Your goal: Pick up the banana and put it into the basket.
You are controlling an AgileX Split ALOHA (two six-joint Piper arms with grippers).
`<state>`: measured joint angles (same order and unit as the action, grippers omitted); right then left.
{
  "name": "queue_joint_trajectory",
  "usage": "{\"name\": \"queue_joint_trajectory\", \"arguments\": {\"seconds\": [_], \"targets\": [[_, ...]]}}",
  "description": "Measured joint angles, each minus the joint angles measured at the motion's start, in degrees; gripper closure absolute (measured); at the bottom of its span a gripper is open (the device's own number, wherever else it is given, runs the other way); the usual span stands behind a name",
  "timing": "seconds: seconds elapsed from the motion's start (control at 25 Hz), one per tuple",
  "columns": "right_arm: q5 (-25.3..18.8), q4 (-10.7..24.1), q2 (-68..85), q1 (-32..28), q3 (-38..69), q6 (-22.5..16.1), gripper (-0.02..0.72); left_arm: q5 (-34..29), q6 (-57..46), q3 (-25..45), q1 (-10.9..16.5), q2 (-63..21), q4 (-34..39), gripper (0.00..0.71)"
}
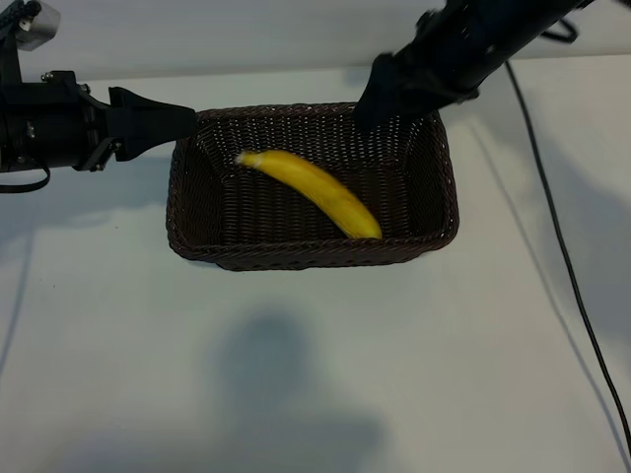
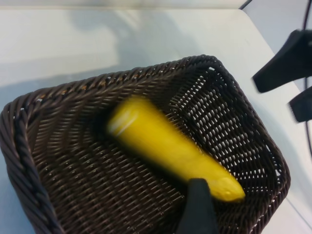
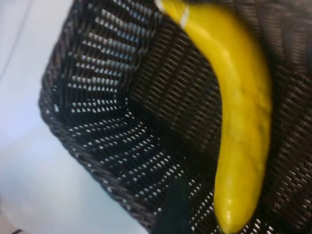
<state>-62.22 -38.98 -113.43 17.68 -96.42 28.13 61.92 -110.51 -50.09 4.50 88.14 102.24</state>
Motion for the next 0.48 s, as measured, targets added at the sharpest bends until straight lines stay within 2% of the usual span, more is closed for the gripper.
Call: {"name": "queue_joint_trajectory", "arguments": {"seconds": [0.2, 0.36, 0.48], "targets": [[-4.3, 1.0, 4.4, -1.2, -0.1, -0.3, 0.019, 0.0, 0.0, 0.0, 0.0, 0.0, 0.0, 0.124], [-5.9, 3.1, 7.5, -1.5, -0.1, -0.4, 0.025, 0.0, 0.0, 0.0, 0.0, 0.0, 0.0, 0.124], [-7.3, 3.4, 9.5, -1.5, -0.1, -0.4, 0.030, 0.0, 0.0, 0.0, 0.0, 0.0, 0.0, 0.124]]}}
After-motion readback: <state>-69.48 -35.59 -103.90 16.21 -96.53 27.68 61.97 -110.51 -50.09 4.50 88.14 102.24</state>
